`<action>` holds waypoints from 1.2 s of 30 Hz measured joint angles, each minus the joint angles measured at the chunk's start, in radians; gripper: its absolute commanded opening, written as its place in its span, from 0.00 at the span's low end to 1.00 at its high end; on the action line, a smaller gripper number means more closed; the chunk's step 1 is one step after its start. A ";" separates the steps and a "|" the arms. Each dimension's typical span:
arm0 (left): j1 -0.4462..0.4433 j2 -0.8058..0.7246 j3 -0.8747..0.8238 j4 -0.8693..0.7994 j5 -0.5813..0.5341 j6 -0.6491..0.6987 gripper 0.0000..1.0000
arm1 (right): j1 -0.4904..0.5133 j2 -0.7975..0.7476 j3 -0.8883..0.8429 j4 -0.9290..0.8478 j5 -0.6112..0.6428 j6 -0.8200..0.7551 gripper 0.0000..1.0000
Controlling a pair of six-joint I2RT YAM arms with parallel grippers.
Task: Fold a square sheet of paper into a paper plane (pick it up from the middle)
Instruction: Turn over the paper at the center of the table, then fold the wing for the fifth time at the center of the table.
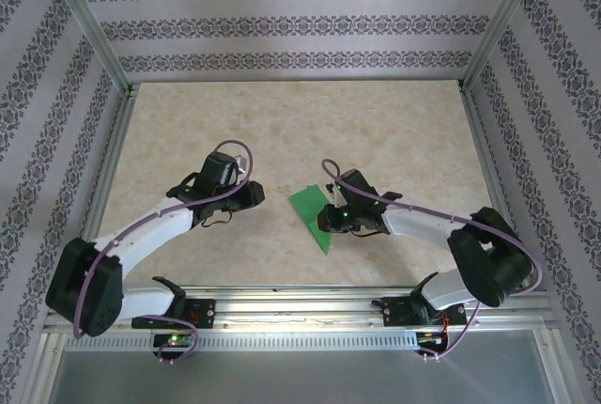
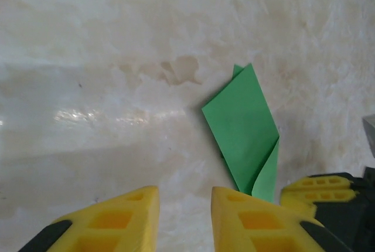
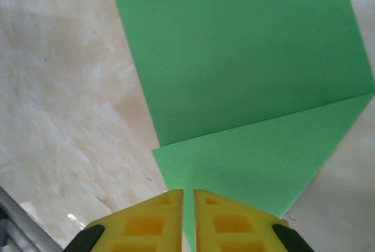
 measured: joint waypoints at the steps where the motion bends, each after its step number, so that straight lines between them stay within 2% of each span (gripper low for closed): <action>1: 0.000 0.020 0.003 0.006 0.020 -0.003 0.26 | -0.007 0.019 -0.008 0.025 -0.025 0.023 0.11; 5: 0.000 0.061 0.008 0.040 0.084 -0.024 0.25 | -0.010 0.082 -0.011 0.095 -0.080 0.083 0.09; 12: -0.003 0.144 0.008 0.151 0.198 -0.087 0.21 | -0.005 0.149 -0.030 0.180 -0.092 0.214 0.09; 16: -0.025 0.213 0.014 0.197 0.232 -0.116 0.17 | 0.036 0.166 -0.033 0.234 -0.079 0.295 0.09; 24: -0.107 0.377 0.105 0.220 0.251 -0.151 0.05 | 0.111 0.169 -0.061 0.338 -0.004 0.469 0.09; 29: -0.114 0.451 0.122 0.241 0.247 -0.171 0.03 | 0.134 0.175 -0.086 0.417 0.029 0.546 0.11; 36: -0.114 0.523 0.126 0.252 0.244 -0.178 0.00 | 0.148 0.161 -0.102 0.460 0.058 0.570 0.17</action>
